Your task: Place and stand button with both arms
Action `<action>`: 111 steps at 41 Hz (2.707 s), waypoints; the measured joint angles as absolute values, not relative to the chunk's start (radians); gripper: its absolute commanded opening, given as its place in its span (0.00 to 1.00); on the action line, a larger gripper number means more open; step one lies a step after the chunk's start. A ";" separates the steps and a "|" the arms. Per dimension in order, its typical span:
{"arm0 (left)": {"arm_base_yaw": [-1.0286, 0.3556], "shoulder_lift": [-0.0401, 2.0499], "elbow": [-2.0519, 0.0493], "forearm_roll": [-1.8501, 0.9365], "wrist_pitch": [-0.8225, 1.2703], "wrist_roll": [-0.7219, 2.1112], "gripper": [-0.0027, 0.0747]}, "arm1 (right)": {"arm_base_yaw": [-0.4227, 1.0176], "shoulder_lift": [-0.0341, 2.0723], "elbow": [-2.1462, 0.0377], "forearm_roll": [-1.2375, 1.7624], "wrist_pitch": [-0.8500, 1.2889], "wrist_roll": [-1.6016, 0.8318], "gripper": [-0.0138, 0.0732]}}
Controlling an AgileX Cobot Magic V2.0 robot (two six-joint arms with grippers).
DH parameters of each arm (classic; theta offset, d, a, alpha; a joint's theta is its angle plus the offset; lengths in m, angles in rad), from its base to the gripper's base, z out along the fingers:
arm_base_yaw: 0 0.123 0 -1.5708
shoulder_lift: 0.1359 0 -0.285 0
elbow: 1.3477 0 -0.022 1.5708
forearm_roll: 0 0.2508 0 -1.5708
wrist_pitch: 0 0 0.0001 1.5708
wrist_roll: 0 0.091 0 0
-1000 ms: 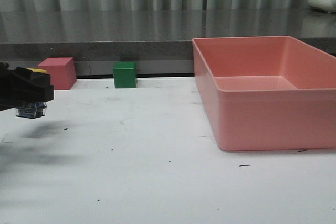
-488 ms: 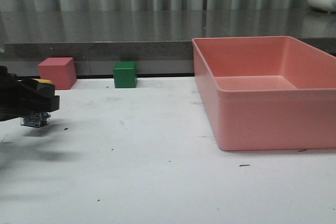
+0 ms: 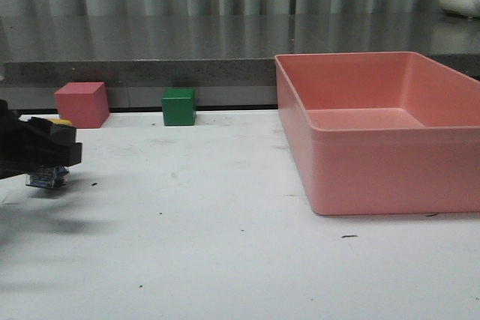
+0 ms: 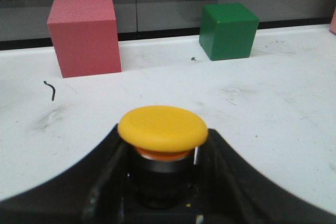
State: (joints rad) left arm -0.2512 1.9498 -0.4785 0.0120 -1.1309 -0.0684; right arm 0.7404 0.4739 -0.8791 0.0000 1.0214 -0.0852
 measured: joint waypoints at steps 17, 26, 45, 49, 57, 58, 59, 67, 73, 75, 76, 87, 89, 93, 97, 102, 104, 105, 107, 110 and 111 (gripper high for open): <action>-0.251 1.950 -0.441 0.012 -1.144 -0.068 0.56 | 0.740 0.474 -0.879 0.000 1.021 -0.085 0.65; -0.251 1.901 -0.436 0.014 -1.088 -0.068 0.57 | 0.740 0.474 -0.879 0.000 1.021 -0.085 0.65; -0.251 1.572 -0.450 0.011 -0.634 -0.068 0.56 | 0.740 0.474 -0.879 0.000 1.021 -0.085 0.65; -0.251 1.491 -0.486 0.011 -0.471 -0.068 0.56 | 0.740 0.474 -0.879 0.000 1.021 -0.085 0.65; -0.251 1.344 -0.617 0.011 -0.066 -0.068 0.56 | 0.740 0.474 -0.879 0.000 1.021 -0.085 0.65; -0.251 1.331 -0.632 0.011 -0.027 -0.068 0.56 | 0.740 0.474 -0.879 0.000 1.021 -0.085 0.65; -0.251 1.319 -0.647 0.011 0.023 -0.068 0.56 | 0.740 0.474 -0.879 0.000 1.021 -0.085 0.65; -0.251 1.207 -0.780 0.011 0.326 -0.068 0.56 | 0.740 0.474 -0.879 0.000 1.021 -0.085 0.65; -0.251 1.125 -0.865 0.016 0.506 -0.068 0.56 | 0.740 0.474 -0.879 0.000 1.021 -0.085 0.65; -0.251 1.096 -0.880 0.019 0.545 -0.068 0.56 | 0.740 0.474 -0.879 0.000 1.021 -0.085 0.65; -0.251 1.082 -0.888 0.022 0.557 -0.068 0.56 | 0.740 0.474 -0.879 0.000 1.021 -0.085 0.65; -0.251 0.878 -0.896 0.070 0.705 -0.066 0.56 | 0.740 0.474 -0.879 0.000 1.021 -0.085 0.65; -0.251 0.840 -0.896 0.071 0.727 -0.062 0.56 | 0.740 0.474 -0.879 0.000 1.021 -0.085 0.65; -0.251 0.761 -0.896 0.074 0.752 -0.046 0.56 | 0.740 0.474 -0.879 0.000 1.021 -0.085 0.65; -0.251 0.684 -0.883 0.074 0.756 -0.042 0.56 | 0.740 0.474 -0.879 0.000 1.021 -0.085 0.65; -0.251 0.598 -0.836 0.074 0.762 -0.040 0.56 | 0.740 0.474 -0.879 0.000 1.021 -0.085 0.65; -0.251 0.573 -0.816 0.074 0.762 -0.040 0.56 | 0.740 0.474 -0.879 0.000 1.021 -0.085 0.65; -0.251 0.558 -0.808 0.074 0.762 -0.040 0.56 | 0.740 0.474 -0.879 0.000 1.021 -0.085 0.65; -0.251 0.534 -0.791 0.074 0.762 -0.039 0.56 | 0.740 0.474 -0.879 0.000 1.021 -0.085 0.65; -0.251 0.508 -0.770 0.074 0.762 -0.039 0.56 | 0.740 0.474 -0.879 0.000 1.021 -0.085 0.65; -0.251 0.502 -0.765 0.074 0.762 -0.039 0.56 | 0.740 0.474 -0.879 0.000 1.021 -0.085 0.65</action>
State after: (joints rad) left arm -0.2512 0.5019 -0.7651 0.0738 0.7622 -0.0395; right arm 0.7404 0.4739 -0.8791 0.0000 1.0214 -0.0852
